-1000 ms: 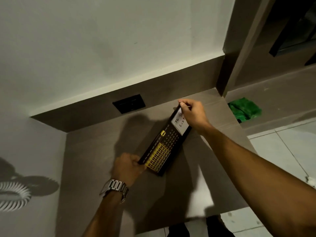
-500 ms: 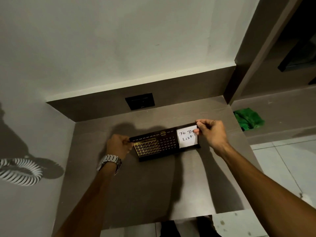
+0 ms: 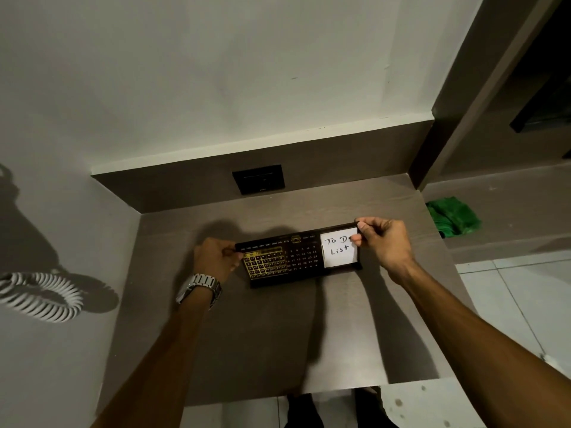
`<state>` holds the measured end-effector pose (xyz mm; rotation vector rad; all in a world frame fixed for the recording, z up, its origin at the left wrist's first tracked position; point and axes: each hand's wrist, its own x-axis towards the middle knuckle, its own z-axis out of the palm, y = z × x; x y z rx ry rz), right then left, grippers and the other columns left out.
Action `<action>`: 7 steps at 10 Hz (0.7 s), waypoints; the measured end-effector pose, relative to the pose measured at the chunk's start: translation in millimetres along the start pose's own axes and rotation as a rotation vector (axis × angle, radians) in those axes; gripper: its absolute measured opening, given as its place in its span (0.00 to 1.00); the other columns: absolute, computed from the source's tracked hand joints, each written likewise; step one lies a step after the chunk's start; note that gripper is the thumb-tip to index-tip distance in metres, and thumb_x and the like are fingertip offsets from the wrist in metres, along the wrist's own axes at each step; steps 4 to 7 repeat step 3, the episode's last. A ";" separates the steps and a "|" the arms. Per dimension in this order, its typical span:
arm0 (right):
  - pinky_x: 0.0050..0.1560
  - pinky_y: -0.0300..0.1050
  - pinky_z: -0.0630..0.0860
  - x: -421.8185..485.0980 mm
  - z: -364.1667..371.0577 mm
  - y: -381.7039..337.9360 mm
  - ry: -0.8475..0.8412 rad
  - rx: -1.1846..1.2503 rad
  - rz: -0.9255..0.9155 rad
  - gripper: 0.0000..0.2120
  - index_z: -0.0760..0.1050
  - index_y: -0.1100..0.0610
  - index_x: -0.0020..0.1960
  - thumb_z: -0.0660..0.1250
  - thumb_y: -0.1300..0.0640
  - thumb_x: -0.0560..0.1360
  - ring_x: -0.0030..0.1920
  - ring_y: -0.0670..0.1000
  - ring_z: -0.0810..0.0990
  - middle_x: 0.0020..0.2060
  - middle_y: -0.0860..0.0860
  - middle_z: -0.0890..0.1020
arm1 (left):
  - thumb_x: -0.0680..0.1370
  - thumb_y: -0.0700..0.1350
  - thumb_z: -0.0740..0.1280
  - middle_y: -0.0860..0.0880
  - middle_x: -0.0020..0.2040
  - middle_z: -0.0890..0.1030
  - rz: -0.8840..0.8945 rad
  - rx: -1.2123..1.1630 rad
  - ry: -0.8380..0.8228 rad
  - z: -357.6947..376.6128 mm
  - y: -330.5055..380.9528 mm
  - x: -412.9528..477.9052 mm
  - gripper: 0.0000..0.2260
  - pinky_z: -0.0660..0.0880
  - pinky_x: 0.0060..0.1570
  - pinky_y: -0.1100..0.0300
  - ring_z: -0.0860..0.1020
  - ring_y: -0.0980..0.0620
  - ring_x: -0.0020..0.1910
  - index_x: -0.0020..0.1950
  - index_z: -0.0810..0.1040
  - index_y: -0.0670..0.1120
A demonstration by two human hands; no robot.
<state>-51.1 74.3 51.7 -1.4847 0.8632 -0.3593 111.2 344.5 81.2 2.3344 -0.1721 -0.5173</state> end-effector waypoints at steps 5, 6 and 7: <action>0.36 0.39 0.81 -0.1 -14.4 -10.1 0.004 0.003 -0.038 0.13 0.77 0.53 0.62 0.66 0.56 0.78 0.43 0.46 0.86 0.51 0.48 0.82 | 0.71 0.47 0.74 0.39 0.59 0.81 0.066 0.164 0.050 -11.8 3.8 -4.0 0.25 0.73 0.64 0.47 0.78 0.42 0.60 0.66 0.74 0.40; 0.36 0.39 0.81 -0.1 -14.4 -10.1 0.004 0.003 -0.038 0.13 0.77 0.53 0.62 0.66 0.56 0.78 0.43 0.46 0.86 0.51 0.48 0.82 | 0.71 0.47 0.74 0.39 0.59 0.81 0.066 0.164 0.050 -11.8 3.8 -4.0 0.25 0.73 0.64 0.47 0.78 0.42 0.60 0.66 0.74 0.40; 0.36 0.39 0.81 -0.1 -14.4 -10.1 0.004 0.003 -0.038 0.13 0.77 0.53 0.62 0.66 0.56 0.78 0.43 0.46 0.86 0.51 0.48 0.82 | 0.71 0.47 0.74 0.39 0.59 0.81 0.066 0.164 0.050 -11.8 3.8 -4.0 0.25 0.73 0.64 0.47 0.78 0.42 0.60 0.66 0.74 0.40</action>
